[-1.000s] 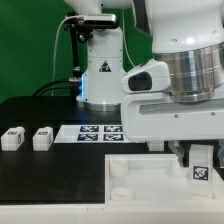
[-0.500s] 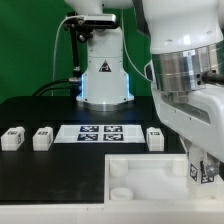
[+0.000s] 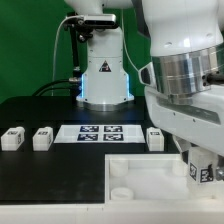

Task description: Assemble one leg

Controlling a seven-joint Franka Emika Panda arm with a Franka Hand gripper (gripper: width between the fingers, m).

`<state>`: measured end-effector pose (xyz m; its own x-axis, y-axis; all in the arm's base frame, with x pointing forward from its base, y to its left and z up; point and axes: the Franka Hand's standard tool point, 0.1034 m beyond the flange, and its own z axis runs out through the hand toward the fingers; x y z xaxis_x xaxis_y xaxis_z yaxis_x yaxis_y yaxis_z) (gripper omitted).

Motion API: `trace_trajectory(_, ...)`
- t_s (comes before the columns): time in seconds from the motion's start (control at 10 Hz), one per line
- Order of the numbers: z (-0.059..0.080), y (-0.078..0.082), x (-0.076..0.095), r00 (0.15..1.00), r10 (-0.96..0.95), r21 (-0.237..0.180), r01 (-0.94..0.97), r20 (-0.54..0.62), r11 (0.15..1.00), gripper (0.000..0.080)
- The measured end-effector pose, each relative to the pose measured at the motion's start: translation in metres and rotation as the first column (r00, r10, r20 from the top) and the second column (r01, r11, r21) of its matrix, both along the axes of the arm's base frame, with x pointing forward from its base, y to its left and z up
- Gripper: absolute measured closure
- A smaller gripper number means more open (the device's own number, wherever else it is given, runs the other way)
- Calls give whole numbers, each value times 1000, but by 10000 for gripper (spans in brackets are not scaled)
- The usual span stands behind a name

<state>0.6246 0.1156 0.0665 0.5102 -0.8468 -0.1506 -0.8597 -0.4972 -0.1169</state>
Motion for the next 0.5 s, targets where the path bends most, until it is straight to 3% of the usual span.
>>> trace_trajectory(0.1, 1, 3, -1, 986, 166, -27, -165, 14, 986, 184)
trace_trajectory(0.3, 0, 1, 0, 946, 322, -34, -321, 46, 947, 160)
trace_trajectory(0.5, 4, 1, -1, 757, 649, -90, -643, 75, 761, 152)
